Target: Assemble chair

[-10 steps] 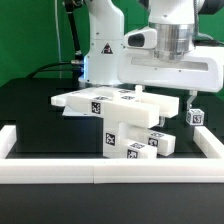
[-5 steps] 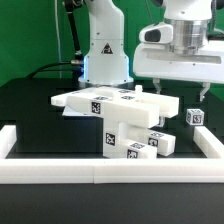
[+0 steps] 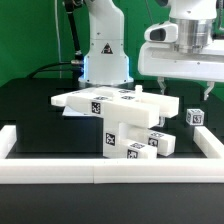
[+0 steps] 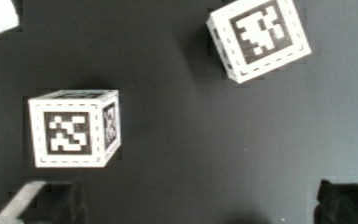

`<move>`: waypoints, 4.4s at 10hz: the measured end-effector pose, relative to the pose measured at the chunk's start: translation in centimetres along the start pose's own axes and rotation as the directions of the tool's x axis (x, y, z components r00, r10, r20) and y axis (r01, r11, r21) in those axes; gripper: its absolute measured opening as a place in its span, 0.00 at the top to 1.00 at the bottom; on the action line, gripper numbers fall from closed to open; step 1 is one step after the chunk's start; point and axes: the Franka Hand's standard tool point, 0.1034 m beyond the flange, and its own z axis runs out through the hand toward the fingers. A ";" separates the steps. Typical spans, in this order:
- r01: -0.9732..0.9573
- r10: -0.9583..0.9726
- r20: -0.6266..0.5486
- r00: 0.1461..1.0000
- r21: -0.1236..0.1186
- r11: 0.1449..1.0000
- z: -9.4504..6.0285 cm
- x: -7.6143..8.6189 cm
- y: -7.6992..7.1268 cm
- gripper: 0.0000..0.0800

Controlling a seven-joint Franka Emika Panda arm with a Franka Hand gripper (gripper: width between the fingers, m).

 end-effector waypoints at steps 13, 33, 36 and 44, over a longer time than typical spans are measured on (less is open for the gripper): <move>0.403 -0.401 -0.078 0.913 0.002 0.915 1.2 -1.6 -1.7 0.19; 0.395 -0.396 -0.063 0.916 -0.023 0.918 5.9 -4.5 -2.6 0.24; 0.394 -0.395 -0.059 0.917 -0.025 0.919 6.1 -4.5 -2.5 0.50; 0.438 -0.438 -0.033 0.898 -0.011 0.899 1.3 -2.8 -1.3 0.64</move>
Offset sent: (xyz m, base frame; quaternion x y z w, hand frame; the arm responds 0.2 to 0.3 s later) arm -0.0019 0.0208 0.0078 0.0327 -0.0061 -0.2878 0.9571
